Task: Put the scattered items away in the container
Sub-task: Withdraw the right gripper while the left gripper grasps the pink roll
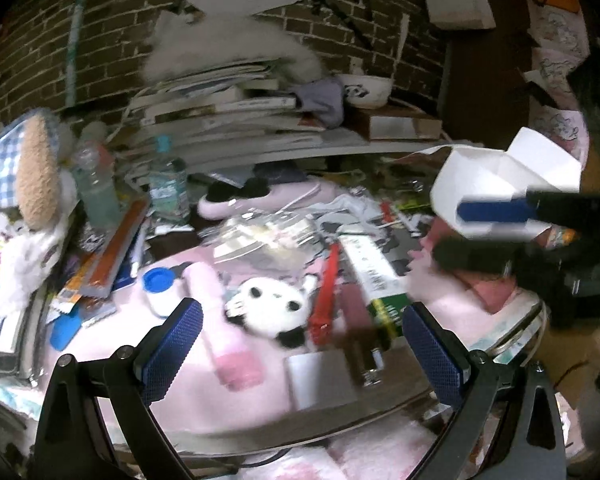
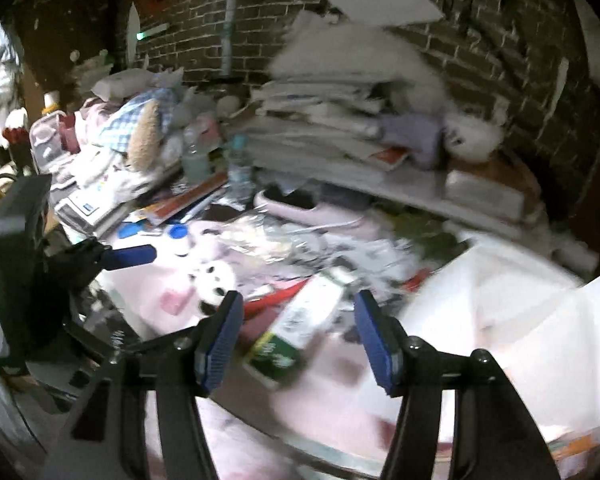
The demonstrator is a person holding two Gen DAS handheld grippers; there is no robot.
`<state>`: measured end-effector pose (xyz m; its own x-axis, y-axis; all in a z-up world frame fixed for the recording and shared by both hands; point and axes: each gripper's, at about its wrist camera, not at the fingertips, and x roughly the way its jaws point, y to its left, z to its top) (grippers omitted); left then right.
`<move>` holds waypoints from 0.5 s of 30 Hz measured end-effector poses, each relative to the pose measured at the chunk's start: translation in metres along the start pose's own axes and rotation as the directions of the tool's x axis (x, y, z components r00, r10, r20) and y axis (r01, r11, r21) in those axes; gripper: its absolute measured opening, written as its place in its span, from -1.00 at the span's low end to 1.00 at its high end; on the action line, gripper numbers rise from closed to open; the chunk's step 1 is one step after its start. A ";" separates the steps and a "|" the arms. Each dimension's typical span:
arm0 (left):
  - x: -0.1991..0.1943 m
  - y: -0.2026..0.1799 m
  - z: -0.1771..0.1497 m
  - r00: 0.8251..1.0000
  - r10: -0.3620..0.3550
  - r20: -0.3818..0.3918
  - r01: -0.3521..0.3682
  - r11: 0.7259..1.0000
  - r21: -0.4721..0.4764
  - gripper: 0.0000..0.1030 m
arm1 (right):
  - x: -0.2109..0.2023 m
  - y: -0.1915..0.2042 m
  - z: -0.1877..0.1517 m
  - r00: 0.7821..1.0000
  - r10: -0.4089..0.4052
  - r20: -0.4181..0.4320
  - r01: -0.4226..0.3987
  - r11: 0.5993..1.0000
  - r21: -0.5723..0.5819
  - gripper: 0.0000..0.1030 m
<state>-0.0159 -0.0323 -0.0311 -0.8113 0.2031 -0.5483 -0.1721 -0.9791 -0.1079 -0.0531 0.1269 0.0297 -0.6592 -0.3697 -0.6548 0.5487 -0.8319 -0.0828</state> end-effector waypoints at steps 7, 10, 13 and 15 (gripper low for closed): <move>-0.001 0.022 -0.016 1.000 0.026 -0.004 -0.026 1.000 0.014 0.94 | 0.045 0.015 -0.035 0.997 0.076 -0.015 -0.073 0.985 0.157 0.14; 0.001 0.035 -0.022 1.000 0.030 -0.003 -0.030 0.999 -0.012 0.93 | 0.043 0.014 -0.048 0.999 0.032 0.039 -0.039 0.980 0.195 0.17; 0.007 0.042 -0.026 0.999 0.051 -0.013 -0.051 0.998 -0.033 0.93 | 0.037 0.010 -0.058 0.997 0.009 0.073 -0.025 0.975 0.219 0.38; 0.011 0.043 -0.029 0.998 0.062 -0.016 -0.063 0.997 -0.033 0.93 | 0.032 0.007 -0.062 0.996 -0.015 0.086 -0.005 0.975 0.223 0.39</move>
<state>-0.0158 -0.0720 -0.0661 -0.8114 0.1415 -0.5671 -0.1024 -0.9897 -0.1004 -0.0386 0.1351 -0.0388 -0.7089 -0.3915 -0.5867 0.4232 -0.9015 0.0902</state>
